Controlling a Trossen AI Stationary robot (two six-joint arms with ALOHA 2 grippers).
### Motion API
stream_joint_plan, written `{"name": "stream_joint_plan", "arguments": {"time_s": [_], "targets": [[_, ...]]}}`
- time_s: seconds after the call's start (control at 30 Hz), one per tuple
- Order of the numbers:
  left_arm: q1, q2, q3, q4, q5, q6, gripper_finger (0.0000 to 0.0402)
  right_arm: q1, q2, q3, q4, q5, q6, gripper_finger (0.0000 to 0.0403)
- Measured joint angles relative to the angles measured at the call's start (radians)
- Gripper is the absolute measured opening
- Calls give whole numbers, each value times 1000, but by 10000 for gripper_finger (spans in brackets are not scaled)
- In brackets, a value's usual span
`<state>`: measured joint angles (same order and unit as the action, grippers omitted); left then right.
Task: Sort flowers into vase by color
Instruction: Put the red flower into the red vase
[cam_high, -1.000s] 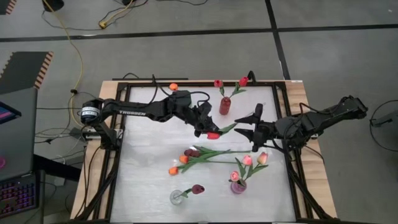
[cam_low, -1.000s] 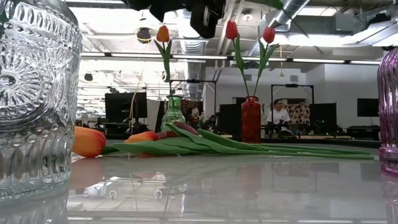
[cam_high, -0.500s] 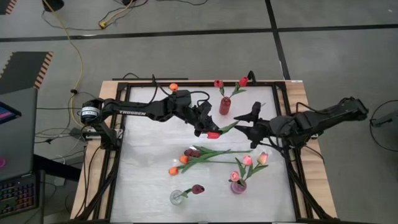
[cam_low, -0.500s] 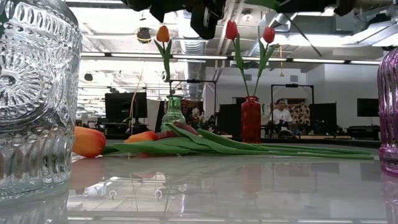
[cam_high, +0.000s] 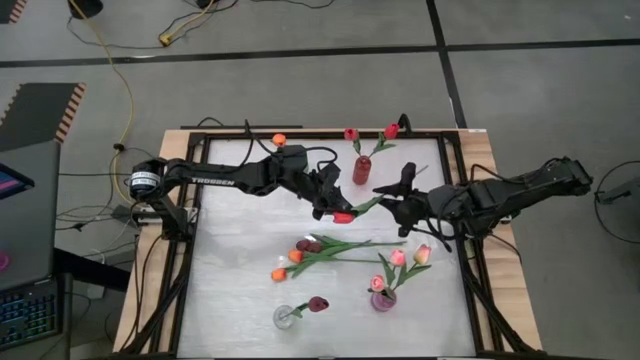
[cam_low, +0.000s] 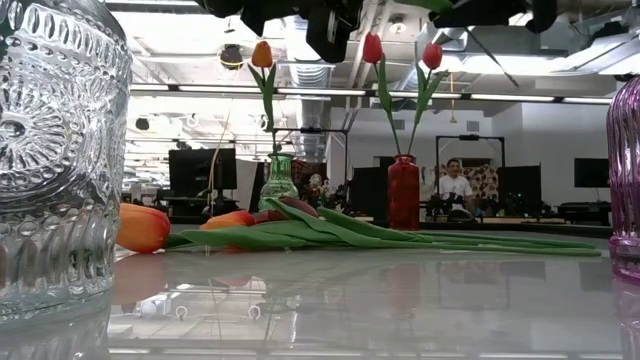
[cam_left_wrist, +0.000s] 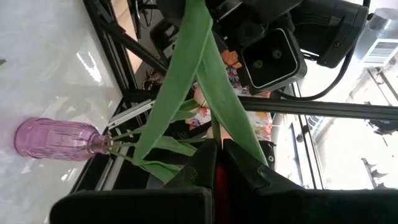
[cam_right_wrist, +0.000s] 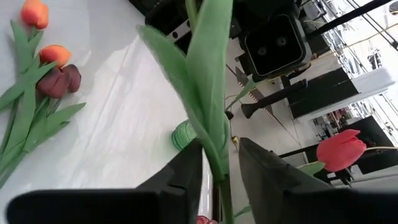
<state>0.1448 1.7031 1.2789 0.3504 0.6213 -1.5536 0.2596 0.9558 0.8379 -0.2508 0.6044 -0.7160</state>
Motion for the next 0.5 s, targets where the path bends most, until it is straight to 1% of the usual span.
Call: {"name": "stream_joint_plan", "arguments": {"time_s": [0.07,0.33,0.4,0.5], "targets": [[0,0,0,0,-2,12,3,0,0,0,0,-1,0,116],[0,0,-1,-1,-45,151,3,0,0,0,-3,-1,-3,39],[-1,0,-1,0,-53,194,3,0,0,0,-6,-1,-4,31],[-1,0,-1,-2,-65,238,4,0,0,0,-6,0,-4,31]]}}
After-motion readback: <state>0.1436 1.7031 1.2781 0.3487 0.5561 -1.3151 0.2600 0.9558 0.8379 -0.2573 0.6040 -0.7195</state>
